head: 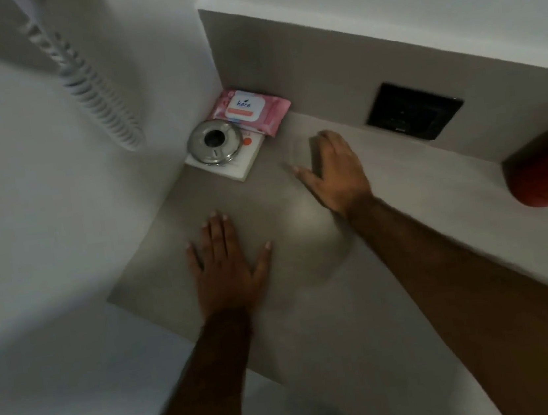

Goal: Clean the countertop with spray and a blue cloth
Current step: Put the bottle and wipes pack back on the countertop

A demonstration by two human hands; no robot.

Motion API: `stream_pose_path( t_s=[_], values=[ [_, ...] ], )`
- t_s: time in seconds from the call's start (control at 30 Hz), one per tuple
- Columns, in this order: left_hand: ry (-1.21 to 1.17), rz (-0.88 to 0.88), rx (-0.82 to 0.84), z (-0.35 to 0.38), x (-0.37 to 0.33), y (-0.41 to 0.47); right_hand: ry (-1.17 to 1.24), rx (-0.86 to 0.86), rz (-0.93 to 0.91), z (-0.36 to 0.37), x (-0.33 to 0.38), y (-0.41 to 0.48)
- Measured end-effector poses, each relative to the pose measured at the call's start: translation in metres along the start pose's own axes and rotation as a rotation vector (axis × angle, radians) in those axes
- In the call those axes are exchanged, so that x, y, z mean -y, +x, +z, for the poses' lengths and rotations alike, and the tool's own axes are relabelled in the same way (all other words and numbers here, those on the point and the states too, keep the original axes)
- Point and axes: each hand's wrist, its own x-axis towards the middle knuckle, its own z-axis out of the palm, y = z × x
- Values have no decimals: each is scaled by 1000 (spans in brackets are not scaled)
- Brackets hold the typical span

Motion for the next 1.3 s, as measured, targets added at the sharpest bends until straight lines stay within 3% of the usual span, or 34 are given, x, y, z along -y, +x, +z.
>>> stream_pose_path(
  t_s=[0.23,0.4,0.8,0.97,1.3],
  values=[
    [2,6,3,2,4,1,-26,5,-181,-2,76,94],
    [-3,-3,20,0,2,5,-180,162,-250,10,79,117],
    [23,0,14,2,-1,8,-207,-58,-56,-29,-22,-12],
    [16,-11,21,-4,-5,8,-230,-111,125,-49,-71,-59],
    [0,0,14,-9,-4,7,-251,-256,230,-74,-128,-87]
  ],
)
